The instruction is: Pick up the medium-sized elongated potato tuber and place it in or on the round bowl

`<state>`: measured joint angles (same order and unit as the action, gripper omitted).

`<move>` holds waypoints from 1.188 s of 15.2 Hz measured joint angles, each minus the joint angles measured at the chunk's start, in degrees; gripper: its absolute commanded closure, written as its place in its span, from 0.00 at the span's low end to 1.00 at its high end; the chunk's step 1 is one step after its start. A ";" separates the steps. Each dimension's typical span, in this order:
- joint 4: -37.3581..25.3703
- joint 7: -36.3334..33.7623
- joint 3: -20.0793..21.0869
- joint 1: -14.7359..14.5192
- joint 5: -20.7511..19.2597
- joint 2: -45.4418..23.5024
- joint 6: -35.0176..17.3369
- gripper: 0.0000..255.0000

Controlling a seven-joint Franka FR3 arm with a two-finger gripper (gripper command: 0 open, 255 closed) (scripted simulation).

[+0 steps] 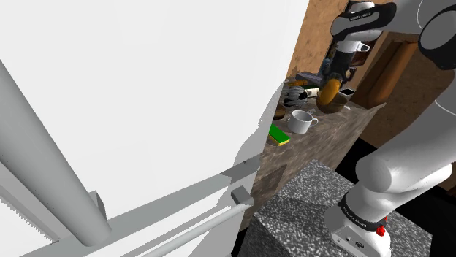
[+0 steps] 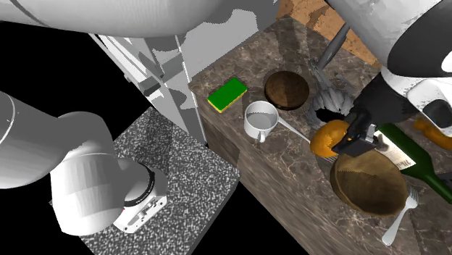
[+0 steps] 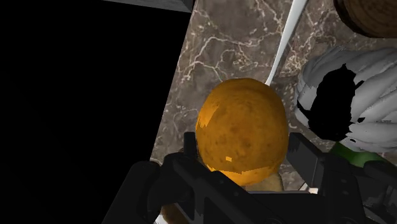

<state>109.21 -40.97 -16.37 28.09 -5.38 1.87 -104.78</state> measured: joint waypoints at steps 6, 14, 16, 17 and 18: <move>-13.47 7.14 -2.87 3.47 3.28 -10.64 2.85 1.00; -35.83 15.10 -4.38 10.62 8.95 -27.25 8.99 1.00; -35.53 15.33 -4.33 10.85 9.18 -27.97 7.97 1.00; -35.07 15.38 -4.31 10.87 9.23 -28.11 7.38 1.00; -34.16 15.31 -4.29 10.76 9.21 -28.03 6.56 1.00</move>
<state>75.05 -25.66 -20.66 38.85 3.82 -26.16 -98.22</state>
